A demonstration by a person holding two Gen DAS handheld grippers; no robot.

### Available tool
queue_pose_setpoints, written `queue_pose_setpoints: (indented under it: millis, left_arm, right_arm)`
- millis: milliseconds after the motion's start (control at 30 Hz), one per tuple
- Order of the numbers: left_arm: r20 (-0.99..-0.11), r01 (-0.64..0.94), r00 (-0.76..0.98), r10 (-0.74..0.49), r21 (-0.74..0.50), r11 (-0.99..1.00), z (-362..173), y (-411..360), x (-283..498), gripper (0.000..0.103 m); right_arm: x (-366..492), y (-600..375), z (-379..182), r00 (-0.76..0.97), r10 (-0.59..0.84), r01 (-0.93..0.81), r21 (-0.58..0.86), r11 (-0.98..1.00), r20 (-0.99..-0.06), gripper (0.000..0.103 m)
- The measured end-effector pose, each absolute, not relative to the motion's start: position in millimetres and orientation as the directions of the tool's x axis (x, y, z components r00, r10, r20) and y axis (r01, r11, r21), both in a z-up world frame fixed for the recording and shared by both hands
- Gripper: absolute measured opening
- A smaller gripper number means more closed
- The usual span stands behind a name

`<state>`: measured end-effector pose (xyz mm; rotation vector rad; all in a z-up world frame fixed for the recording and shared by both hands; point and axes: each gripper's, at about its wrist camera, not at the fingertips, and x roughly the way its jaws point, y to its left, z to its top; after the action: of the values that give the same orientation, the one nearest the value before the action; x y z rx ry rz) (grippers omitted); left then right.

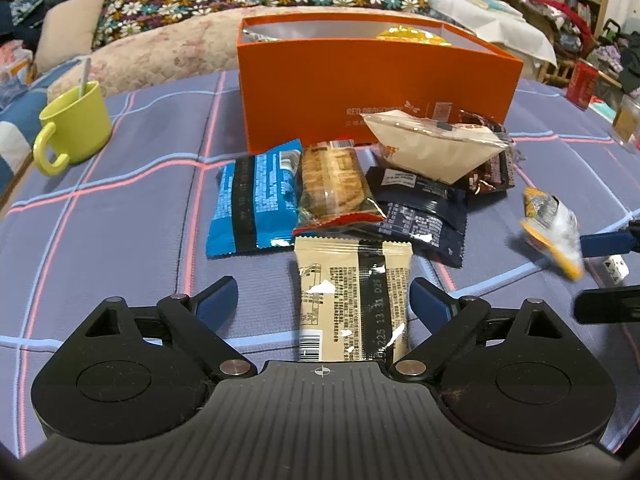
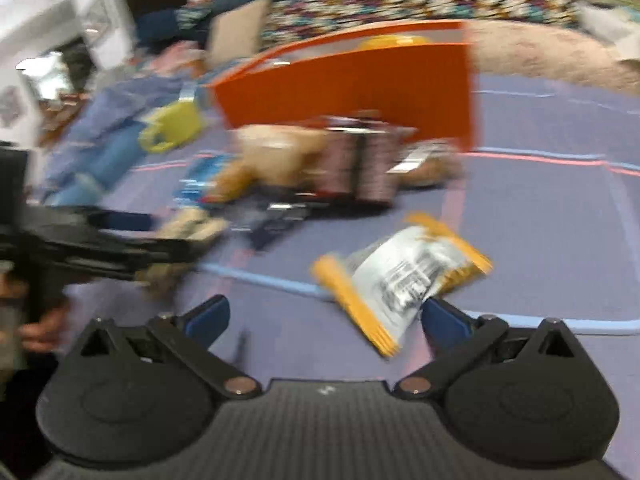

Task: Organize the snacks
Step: 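Close the left tool on the cream-and-black bar while the right tool grips the silver-and-yellow packet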

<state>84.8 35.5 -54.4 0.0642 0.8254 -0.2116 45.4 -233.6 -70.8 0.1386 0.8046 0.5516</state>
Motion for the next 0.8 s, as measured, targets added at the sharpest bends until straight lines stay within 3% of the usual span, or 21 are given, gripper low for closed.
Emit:
queue_pose_setpoints:
  millis: [67,167,367,533,633,733,767,800]
  left_arm:
    - [-0.737,0.209,0.656,-0.16,-0.026,0.978,-55,36,86,0.074]
    - [-0.738,0.206,0.655,-0.162,-0.032,0.978,-55,37,88,0.076]
    - [-0.749,0.205,0.635,-0.189,-0.072,0.976,-58,36,94,0.083]
    - [-0.745,0.233,0.651,-0.147,0.012,0.972,-65,25,93,0.082]
    - [-0.746,0.242,0.646,-0.164,-0.004,0.97,-66,25,94,0.079]
    - [-0.735,0.251,0.655,-0.174,-0.006,0.968,-64,25,93,0.06]
    - [-0.73,0.252,0.66,-0.176,-0.006,0.968,-61,25,92,0.035]
    - [-0.729,0.256,0.661,-0.179,-0.005,0.967,-59,25,90,0.019]
  right_arm:
    - [46,-235,-61,0.6,0.512,-0.429,0.292,0.855,-0.615,0.102]
    - [51,-242,-61,0.684,0.376,-0.352,0.169,0.921,-0.625,0.102]
    - [76,-226,-79,0.662,0.346,-0.336,0.149,0.93,-0.665,0.102]
    - [75,-212,-89,0.674,0.283,-0.363,0.027,0.931,-0.683,0.102]
    - [73,-211,-91,0.686,0.259,-0.364,-0.013,0.931,-0.68,0.102]
    - [75,-217,-92,0.694,0.246,-0.34,-0.006,0.941,-0.677,0.102]
    - [75,-217,-91,0.694,0.243,-0.337,-0.007,0.942,-0.678,0.099]
    - [75,-217,-90,0.695,0.239,-0.335,-0.012,0.942,-0.678,0.094]
